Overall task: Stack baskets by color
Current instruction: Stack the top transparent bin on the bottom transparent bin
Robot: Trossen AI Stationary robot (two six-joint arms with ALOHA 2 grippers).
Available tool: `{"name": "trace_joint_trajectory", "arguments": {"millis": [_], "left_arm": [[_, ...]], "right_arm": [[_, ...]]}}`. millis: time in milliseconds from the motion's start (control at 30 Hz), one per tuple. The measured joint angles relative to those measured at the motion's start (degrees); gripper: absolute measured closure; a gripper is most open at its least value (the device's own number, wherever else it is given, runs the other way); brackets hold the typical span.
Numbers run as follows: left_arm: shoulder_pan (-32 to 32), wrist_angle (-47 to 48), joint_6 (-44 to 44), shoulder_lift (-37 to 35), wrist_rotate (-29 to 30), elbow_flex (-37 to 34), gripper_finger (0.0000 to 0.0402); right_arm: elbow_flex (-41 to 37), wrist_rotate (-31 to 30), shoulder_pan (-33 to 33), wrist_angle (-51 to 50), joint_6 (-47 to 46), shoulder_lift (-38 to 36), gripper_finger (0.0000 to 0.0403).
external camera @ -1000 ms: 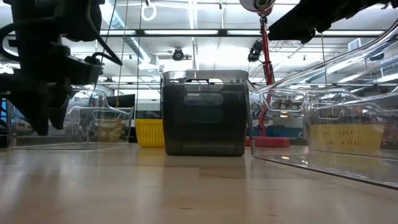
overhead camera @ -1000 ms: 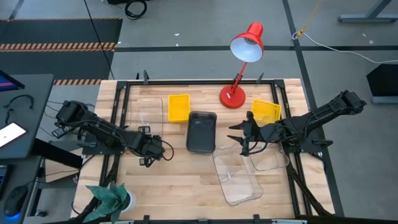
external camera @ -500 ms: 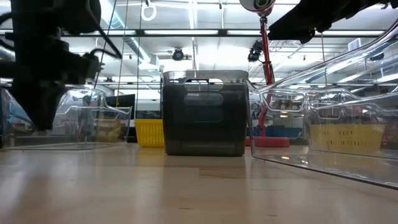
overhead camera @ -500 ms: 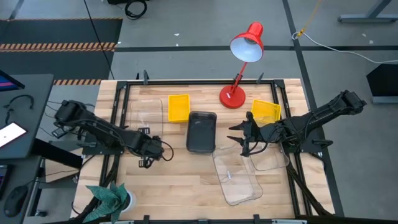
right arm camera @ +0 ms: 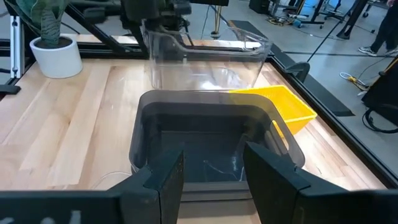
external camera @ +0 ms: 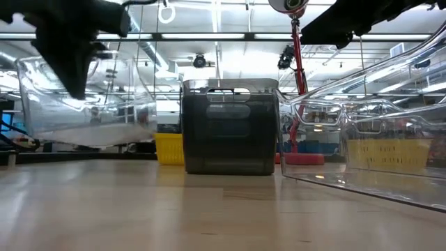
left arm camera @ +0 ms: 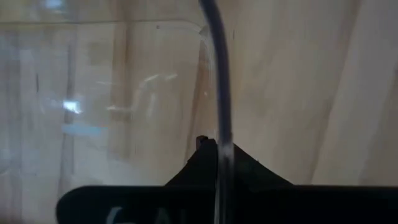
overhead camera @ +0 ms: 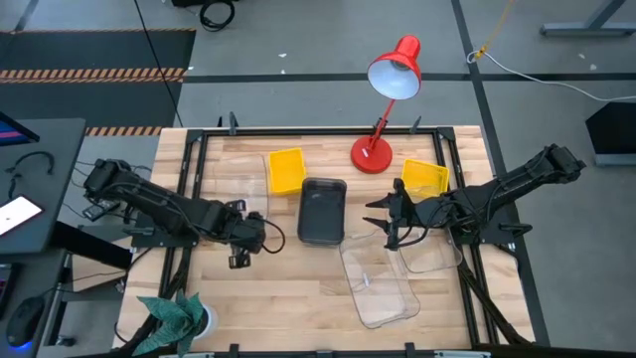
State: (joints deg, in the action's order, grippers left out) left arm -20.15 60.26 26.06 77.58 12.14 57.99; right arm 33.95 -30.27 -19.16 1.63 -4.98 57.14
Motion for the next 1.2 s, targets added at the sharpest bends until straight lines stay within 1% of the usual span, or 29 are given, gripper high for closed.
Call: {"name": "trace_joint_trajectory", "arguments": {"millis": [100, 200, 333, 433, 567, 700, 767, 900, 967, 1067, 1133, 1200], "left_arm": [[-0.7, 1.6, 1.4, 0.0, 0.7, 2.3, 0.0396], [-1.5, 3.2, 3.4, 0.0, 2.0, 3.9, 0.0396], [-2.8, 8.5, 5.4, 0.0, 2.5, 6.2, 0.0397], [-3.6, 11.1, 6.2, 0.0, 2.9, 7.7, 0.0397], [-4.7, 12.5, 5.8, 0.0, 4.4, 10.5, 0.0397], [-4.9, 12.7, 5.5, 0.0, 4.3, 12.9, 0.0397], [-5.4, 12.5, 4.8, 0.0, 4.3, 14.5, 0.0396], [-6.8, 12.4, 4.3, 0.0, 7.0, 17.7, 0.0396], [-7.4, 12.2, 4.1, 0.0, 7.1, 18.7, 0.0396], [-7.7, 11.0, 1.6, 0.4, 6.6, 19.1, 0.0396], [-7.7, 10.4, -0.3, 0.6, 5.4, 19.1, 0.0396], [-7.6, 10.3, -2.3, 1.3, 4.2, 19.1, 0.0396]], "right_arm": [[0.0, 0.7, 0.0, -0.4, -0.9, 0.0, 0.0234], [0.0, 2.8, 0.0, -1.0, -3.7, 0.2, 0.0234], [1.0, 5.6, -2.3, -4.3, -7.5, 1.5, 0.0239], [3.9, 3.8, -4.4, -9.3, -9.7, 3.1, 0.0246], [6.7, 1.9, -5.5, -9.8, -9.1, 6.8, 0.0249], [10.0, 1.8, -5.5, -10.9, -8.5, 10.0, 0.0249], [12.6, 1.8, -5.5, -13.2, -8.7, 11.3, 0.0249], [19.3, 0.3, -5.2, -18.2, -10.1, 14.1, 0.0249], [23.0, 0.5, -4.6, -20.7, -8.7, 15.7, 0.0249], [28.9, 1.8, -3.1, -24.7, -1.9, 18.4, 0.0249], [32.8, 4.7, -0.7, -26.2, 2.5, 20.2, 0.0249], [36.5, 9.4, 2.5, -26.1, 5.0, 21.9, 0.025]]}}
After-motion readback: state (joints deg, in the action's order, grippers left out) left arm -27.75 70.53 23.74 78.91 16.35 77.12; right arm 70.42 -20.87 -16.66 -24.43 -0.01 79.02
